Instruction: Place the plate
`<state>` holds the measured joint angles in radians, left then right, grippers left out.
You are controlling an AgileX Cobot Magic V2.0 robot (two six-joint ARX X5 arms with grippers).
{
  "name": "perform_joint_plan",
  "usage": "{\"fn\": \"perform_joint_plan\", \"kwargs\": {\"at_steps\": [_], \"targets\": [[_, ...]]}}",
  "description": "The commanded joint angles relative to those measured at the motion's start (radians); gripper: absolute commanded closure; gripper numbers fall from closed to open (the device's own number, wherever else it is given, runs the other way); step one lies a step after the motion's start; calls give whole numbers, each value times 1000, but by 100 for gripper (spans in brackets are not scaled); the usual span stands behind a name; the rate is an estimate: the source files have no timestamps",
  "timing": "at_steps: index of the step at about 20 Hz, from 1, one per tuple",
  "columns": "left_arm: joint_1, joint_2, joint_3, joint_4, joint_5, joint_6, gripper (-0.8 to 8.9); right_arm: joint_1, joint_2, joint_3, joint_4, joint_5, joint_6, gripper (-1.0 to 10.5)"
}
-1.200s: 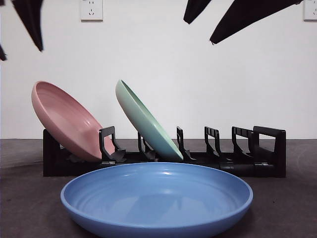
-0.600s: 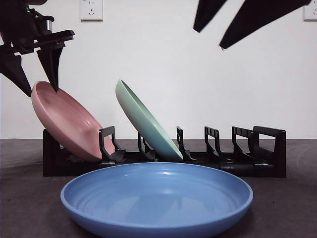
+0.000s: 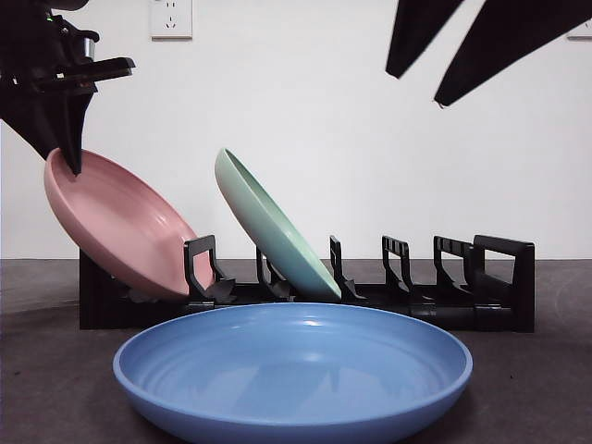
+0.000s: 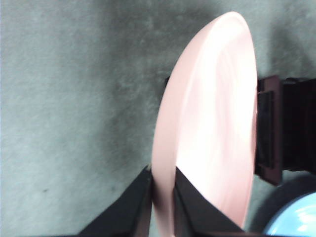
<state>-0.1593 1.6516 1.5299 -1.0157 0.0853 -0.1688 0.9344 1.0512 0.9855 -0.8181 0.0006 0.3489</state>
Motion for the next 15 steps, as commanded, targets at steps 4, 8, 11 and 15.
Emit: {"fn": "perform_joint_plan", "kwargs": {"at_steps": [4, 8, 11, 15], "targets": [[2, 17, 158, -106, -124, 55, 802, 10, 6, 11, -21, 4, 10, 721], [4, 17, 272, -210, -201, 79, 802, 10, 5, 11, -20, 36, 8, 721], [12, 0, 310, -277, -209, 80, 802, 10, 0, 11, -22, 69, 2, 721], [23, -47, 306, -307, -209, 74, 802, 10, -19, 11, -22, 113, 1, 721]]}}
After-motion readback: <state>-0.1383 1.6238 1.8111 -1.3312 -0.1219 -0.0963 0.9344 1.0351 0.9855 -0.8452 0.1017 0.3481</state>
